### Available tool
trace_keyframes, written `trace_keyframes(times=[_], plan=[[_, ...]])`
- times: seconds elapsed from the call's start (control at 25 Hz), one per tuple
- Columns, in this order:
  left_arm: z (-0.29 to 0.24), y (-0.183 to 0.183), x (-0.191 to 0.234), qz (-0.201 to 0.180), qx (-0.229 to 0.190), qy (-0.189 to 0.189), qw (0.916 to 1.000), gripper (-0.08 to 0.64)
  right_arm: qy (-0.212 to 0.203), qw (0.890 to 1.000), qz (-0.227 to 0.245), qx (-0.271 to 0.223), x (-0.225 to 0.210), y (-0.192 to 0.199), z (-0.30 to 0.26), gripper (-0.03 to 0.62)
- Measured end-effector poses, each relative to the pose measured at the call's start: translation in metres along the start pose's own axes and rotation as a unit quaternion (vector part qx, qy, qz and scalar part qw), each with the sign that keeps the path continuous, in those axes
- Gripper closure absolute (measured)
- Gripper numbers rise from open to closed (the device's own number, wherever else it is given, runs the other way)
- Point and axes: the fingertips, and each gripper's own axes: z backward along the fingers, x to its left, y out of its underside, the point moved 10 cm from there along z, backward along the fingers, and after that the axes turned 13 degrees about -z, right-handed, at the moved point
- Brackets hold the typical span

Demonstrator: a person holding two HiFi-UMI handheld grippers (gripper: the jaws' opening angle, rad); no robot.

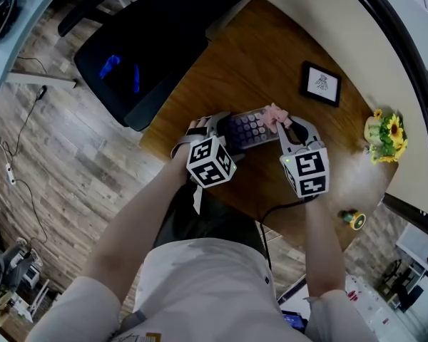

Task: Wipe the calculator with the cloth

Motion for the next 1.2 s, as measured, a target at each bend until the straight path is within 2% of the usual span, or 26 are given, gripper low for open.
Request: trace_keyframes(times=[0.08,0.16,0.28,0.36,0.52,0.68,0.8,0.92,1.04,1.12,1.2], plan=[[0.0,0.0,-0.001,0.0,0.0,0.0,1.0,0.074,-0.05,0.996,-0.053,-0.044,0.012,-0.012,0.011,0.548],[0.001,0.0,-0.001,0.001,0.0,0.001,1.0,0.074,-0.115,0.988,-0.081,-0.057,0.03,-0.018,0.012,0.546],[0.001,0.001,0.0,0.001,0.001,0.001,1.0,0.074,-0.19,0.976,-0.102,-0.027,0.058,-0.009,-0.002,0.545],[0.0,0.001,0.0,0.001,0.002,0.0,1.0,0.074,-0.205,0.974,-0.094,0.001,0.073,0.004,-0.013,0.545],[0.0,0.001,0.0,0.0,0.0,-0.001,1.0,0.074,-0.175,0.983,-0.059,0.023,0.091,0.025,-0.025,0.546],[0.0,0.001,0.0,-0.001,0.0,-0.001,1.0,0.074,-0.145,0.989,-0.006,0.034,0.08,0.033,-0.026,0.545],[0.0,0.001,0.0,0.0,0.001,0.0,1.0,0.074,-0.129,0.991,0.014,0.045,0.064,0.037,-0.023,0.543],[-0.001,0.001,0.0,0.0,0.0,0.0,1.0,0.074,-0.099,0.994,0.006,0.05,0.043,0.042,-0.017,0.543],[-0.001,0.001,0.0,-0.001,0.001,0.0,1.0,0.074,-0.09,0.994,-0.019,0.051,0.03,0.045,-0.014,0.541],[-0.002,0.001,0.0,0.0,0.002,0.0,1.0,0.074,-0.083,0.995,-0.01,0.06,0.031,0.044,-0.013,0.541],[-0.003,0.001,0.0,0.0,0.002,0.0,1.0,0.074,-0.055,0.996,-0.013,0.07,0.026,0.045,-0.012,0.543]])
